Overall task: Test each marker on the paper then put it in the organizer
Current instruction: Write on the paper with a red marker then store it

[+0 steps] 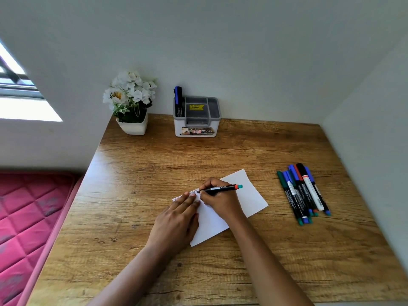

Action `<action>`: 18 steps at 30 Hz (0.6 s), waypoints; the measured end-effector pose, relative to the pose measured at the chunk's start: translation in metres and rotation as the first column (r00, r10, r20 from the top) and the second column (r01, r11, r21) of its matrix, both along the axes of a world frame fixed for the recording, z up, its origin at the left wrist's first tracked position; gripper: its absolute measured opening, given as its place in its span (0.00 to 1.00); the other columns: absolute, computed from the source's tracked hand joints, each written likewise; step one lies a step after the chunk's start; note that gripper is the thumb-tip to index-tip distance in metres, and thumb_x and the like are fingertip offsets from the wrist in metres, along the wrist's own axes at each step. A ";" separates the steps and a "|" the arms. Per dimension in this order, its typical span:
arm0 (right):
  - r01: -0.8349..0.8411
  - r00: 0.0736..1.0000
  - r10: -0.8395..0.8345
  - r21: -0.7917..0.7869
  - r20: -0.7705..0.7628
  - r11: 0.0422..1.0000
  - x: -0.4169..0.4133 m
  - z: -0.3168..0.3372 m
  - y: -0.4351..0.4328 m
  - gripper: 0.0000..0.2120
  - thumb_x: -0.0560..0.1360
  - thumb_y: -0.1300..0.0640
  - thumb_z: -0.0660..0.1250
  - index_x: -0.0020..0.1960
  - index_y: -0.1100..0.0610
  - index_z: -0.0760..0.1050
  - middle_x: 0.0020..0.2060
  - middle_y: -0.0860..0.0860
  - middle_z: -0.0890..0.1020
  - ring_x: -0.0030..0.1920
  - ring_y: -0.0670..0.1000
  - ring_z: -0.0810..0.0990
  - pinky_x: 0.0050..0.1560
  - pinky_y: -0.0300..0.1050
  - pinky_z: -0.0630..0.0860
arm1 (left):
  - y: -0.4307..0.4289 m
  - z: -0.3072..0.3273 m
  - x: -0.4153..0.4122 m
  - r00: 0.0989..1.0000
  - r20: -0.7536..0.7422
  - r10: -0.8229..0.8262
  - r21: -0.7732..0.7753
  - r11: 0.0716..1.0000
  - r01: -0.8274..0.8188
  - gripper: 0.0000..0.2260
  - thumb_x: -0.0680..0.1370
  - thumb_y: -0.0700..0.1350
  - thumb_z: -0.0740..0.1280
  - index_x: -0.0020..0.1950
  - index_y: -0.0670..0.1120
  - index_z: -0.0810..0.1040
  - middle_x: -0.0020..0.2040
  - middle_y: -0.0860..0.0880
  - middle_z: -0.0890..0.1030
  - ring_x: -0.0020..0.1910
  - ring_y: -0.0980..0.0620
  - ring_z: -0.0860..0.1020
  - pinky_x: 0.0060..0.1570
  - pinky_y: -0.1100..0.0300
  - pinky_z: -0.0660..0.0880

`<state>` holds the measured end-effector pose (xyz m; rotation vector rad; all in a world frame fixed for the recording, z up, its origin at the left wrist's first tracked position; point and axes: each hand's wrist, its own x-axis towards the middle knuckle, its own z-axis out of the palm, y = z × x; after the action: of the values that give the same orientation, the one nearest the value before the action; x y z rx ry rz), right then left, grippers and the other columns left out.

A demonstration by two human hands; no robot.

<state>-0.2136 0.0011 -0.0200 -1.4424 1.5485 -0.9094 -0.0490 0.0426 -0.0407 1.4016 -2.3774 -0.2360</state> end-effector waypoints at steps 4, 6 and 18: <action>0.018 1.000 -0.018 -0.011 -0.006 1.000 0.000 -0.001 0.001 0.02 0.71 0.61 0.71 0.43 0.56 0.79 0.37 0.42 0.81 0.41 0.40 0.79 0.43 0.38 0.77 | -0.001 0.001 0.000 1.000 -0.002 0.002 0.000 1.000 -0.002 0.20 0.77 0.51 0.57 0.61 0.44 0.80 0.63 0.46 0.78 0.64 0.47 0.75 0.57 0.52 0.76; 0.045 0.999 -0.045 0.001 0.022 0.999 0.000 -0.002 0.001 0.03 0.70 0.62 0.70 0.42 0.56 0.79 0.37 0.44 0.81 0.41 0.44 0.80 0.44 0.44 0.79 | 0.000 0.001 0.000 1.000 -0.003 0.000 -0.002 1.000 0.000 0.20 0.77 0.51 0.57 0.61 0.44 0.80 0.62 0.46 0.79 0.64 0.47 0.75 0.57 0.51 0.76; 0.067 0.998 -0.067 0.009 -0.012 0.998 0.002 0.000 0.001 0.02 0.70 0.61 0.71 0.42 0.57 0.79 0.36 0.45 0.81 0.38 0.40 0.79 0.42 0.44 0.79 | -0.001 -0.001 -0.001 0.999 0.032 -0.005 -0.002 1.000 0.005 0.21 0.78 0.51 0.56 0.64 0.43 0.78 0.64 0.46 0.78 0.65 0.46 0.74 0.59 0.51 0.74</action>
<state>-0.2112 0.0021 -0.0205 -1.3986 1.6167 -0.9327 -0.0496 0.0413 -0.0414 1.4085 -2.4069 -0.2137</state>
